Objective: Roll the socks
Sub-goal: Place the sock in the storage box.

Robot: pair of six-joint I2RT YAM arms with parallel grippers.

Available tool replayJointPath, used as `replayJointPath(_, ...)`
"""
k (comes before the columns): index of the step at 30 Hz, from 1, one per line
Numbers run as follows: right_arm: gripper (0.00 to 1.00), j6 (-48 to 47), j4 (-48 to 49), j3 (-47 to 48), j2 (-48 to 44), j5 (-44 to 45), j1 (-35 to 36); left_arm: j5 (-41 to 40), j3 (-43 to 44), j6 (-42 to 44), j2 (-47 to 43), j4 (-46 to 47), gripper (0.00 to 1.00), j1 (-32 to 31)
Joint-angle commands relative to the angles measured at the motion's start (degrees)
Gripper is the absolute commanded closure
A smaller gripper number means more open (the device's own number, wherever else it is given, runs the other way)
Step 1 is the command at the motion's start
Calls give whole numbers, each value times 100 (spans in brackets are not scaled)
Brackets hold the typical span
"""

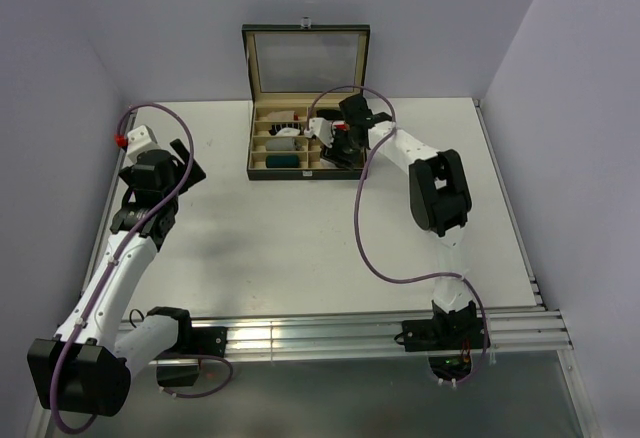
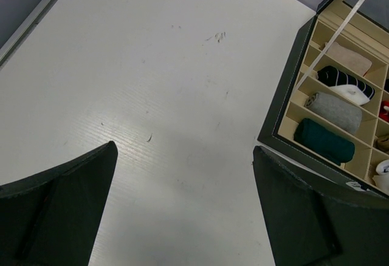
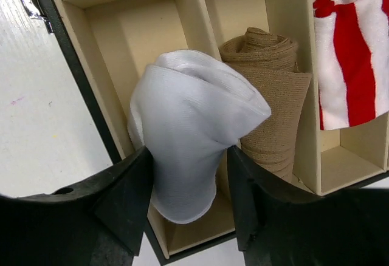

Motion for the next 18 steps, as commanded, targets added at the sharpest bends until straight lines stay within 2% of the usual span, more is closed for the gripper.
replayJointPath(1, 40, -34, -289, 117, 99, -410, 42, -99, 33, 85, -30, 254, 1, -12)
replayJointPath(9, 40, -166, -307, -112, -349, -806, -81, -73, 7, 102, -74, 271, 1, -12)
replayJointPath(18, 37, -437, -1027, 143, -534, -1289, -196, -64, 7, 128, -92, 271, 1, -12)
